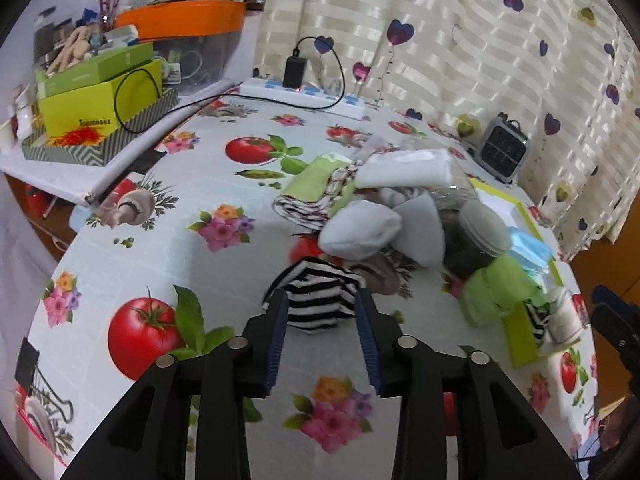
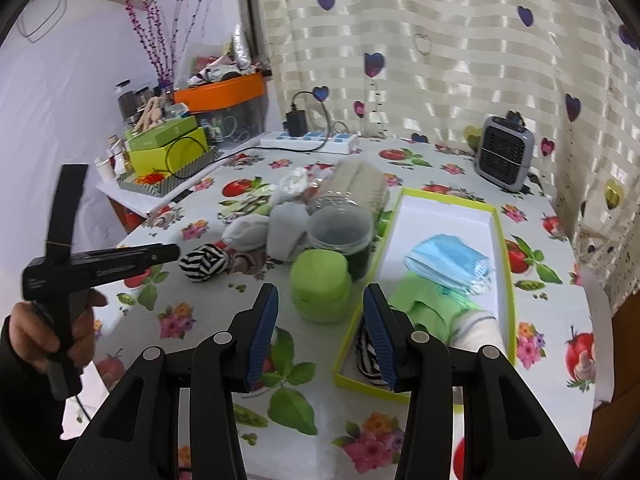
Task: Organize soft objects
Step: 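Grasp the black-and-white striped sock on the table with the left gripper, then grasp the white sock with the right gripper while the left gripper holds the striped sock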
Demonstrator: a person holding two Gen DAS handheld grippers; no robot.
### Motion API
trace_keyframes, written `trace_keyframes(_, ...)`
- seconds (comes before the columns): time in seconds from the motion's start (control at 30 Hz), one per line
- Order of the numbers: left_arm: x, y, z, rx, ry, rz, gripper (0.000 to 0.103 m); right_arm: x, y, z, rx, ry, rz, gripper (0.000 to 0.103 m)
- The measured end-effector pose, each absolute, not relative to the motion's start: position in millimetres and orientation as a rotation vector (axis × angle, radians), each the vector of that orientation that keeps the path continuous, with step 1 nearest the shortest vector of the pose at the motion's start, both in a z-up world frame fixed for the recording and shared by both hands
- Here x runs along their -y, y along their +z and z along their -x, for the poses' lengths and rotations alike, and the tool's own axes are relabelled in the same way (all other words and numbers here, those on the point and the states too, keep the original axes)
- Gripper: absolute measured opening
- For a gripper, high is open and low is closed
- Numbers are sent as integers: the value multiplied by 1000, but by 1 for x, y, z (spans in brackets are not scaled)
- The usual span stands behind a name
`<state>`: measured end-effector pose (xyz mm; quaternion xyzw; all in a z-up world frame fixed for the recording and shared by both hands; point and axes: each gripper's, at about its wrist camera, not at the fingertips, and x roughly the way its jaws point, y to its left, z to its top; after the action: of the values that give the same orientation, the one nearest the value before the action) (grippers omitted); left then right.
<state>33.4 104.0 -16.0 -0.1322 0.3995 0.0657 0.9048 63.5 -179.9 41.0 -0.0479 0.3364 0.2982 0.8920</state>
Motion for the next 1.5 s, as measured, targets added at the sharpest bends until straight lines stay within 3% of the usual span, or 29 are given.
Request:
trace_keyframes(0.87, -109, -58, -67, -855, 117, 193, 41, 49, 12, -127, -796, 802, 189, 45)
trace_keyframes(0.93, -109, -58, -67, -857, 120, 190, 38, 40, 6, -137, -825, 793, 188, 46)
trace_keyframes(1.1, -119, -58, -63, -853, 128, 218, 19, 25, -6, -153, -865, 764, 193, 46)
trace_keyframes(1.4, -127, -57, -57, -846, 114, 264, 13, 1, -22, -170, -920, 725, 225, 45)
trace_keyframes(1.43, -127, -57, -56, -846, 115, 266, 13, 0, -23, -171, -922, 728, 222, 43)
trace_keyframes(1.5, -129, -56, -54, -845, 119, 273, 12, -1, -24, -172, -920, 728, 219, 27)
